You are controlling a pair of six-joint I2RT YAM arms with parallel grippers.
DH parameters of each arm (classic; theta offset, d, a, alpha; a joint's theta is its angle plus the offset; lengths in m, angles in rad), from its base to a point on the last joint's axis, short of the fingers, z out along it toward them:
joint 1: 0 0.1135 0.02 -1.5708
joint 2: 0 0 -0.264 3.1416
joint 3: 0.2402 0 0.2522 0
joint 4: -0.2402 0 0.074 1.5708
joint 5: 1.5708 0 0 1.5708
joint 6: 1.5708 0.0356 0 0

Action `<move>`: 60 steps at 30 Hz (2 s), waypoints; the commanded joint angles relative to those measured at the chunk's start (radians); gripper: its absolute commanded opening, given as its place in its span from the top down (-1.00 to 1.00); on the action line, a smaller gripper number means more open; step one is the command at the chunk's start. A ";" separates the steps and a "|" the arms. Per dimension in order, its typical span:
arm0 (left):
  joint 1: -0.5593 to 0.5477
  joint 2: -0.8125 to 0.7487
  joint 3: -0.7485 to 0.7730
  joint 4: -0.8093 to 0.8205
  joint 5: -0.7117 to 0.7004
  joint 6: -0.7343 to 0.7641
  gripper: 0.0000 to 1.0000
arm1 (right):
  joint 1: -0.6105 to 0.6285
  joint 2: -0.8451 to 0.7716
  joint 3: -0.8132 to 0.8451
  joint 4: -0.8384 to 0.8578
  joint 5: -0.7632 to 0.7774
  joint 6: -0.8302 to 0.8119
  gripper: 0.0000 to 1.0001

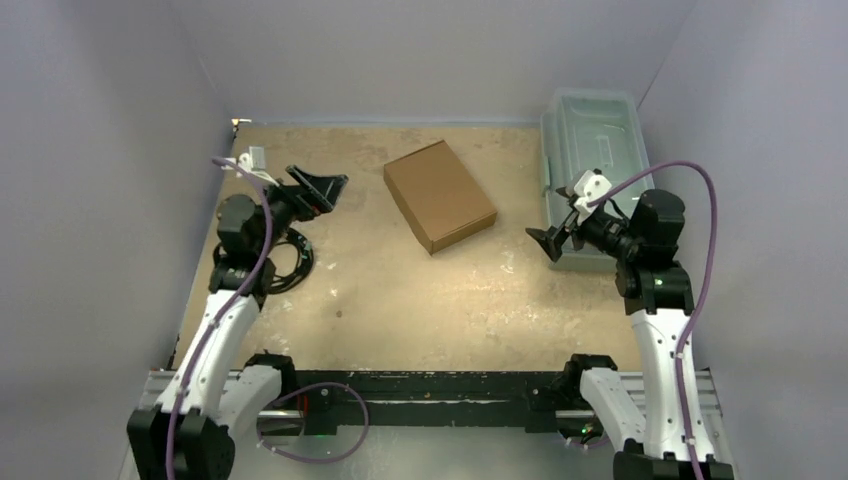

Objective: Fold the paper box

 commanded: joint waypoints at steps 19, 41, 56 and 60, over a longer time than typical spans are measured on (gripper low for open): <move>0.004 -0.220 0.295 -0.702 0.061 0.306 -0.99 | -0.093 -0.185 0.143 -0.039 0.149 0.401 -0.98; -0.006 -0.231 0.453 -0.914 -0.027 0.381 -0.99 | -0.093 -0.320 0.117 -0.004 0.292 0.604 -0.98; -0.057 -0.232 0.485 -0.957 -0.096 0.436 -0.99 | -0.093 -0.316 0.132 0.024 0.381 0.630 -0.98; -0.068 -0.232 0.493 -0.964 -0.115 0.449 -0.99 | -0.092 -0.304 0.137 0.029 0.385 0.627 -0.97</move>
